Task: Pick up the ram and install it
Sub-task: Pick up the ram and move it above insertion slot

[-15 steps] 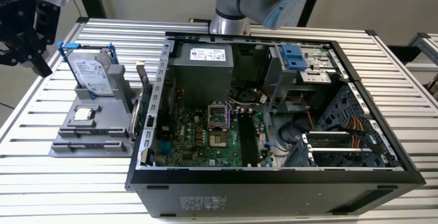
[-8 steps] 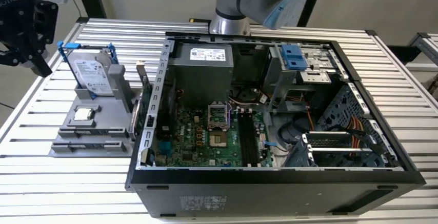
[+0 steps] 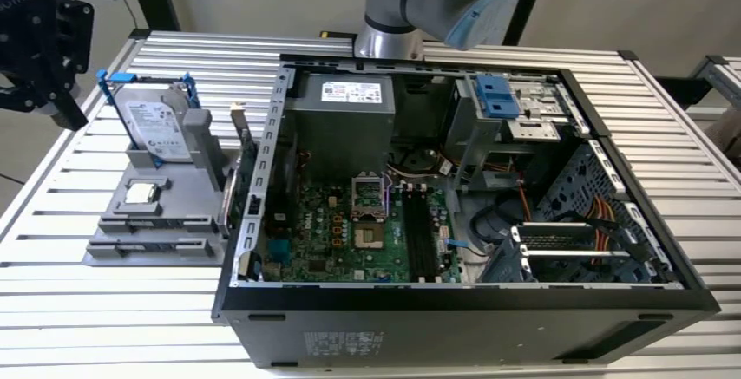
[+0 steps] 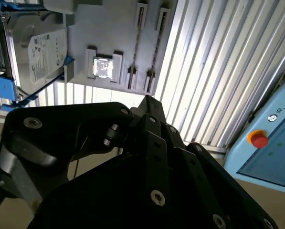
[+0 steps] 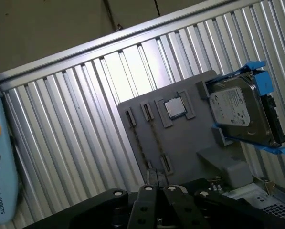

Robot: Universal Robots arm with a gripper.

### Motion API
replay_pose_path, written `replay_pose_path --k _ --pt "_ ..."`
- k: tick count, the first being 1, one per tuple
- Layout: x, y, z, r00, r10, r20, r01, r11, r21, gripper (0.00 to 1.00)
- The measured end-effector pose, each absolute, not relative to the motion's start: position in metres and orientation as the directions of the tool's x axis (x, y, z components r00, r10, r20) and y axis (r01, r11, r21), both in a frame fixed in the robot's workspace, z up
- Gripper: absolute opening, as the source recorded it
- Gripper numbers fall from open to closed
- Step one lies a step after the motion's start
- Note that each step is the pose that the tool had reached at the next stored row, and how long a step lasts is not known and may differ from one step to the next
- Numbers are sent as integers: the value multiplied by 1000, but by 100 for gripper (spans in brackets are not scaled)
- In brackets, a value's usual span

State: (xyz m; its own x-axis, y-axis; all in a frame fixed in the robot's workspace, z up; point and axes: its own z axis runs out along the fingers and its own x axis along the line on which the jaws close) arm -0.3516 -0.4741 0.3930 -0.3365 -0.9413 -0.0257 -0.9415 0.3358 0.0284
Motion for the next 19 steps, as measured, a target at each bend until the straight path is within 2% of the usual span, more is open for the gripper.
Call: replay_pose_path --k 19 --pt "-352 -474 393 -86 -996 -25 -996 85 23 0"
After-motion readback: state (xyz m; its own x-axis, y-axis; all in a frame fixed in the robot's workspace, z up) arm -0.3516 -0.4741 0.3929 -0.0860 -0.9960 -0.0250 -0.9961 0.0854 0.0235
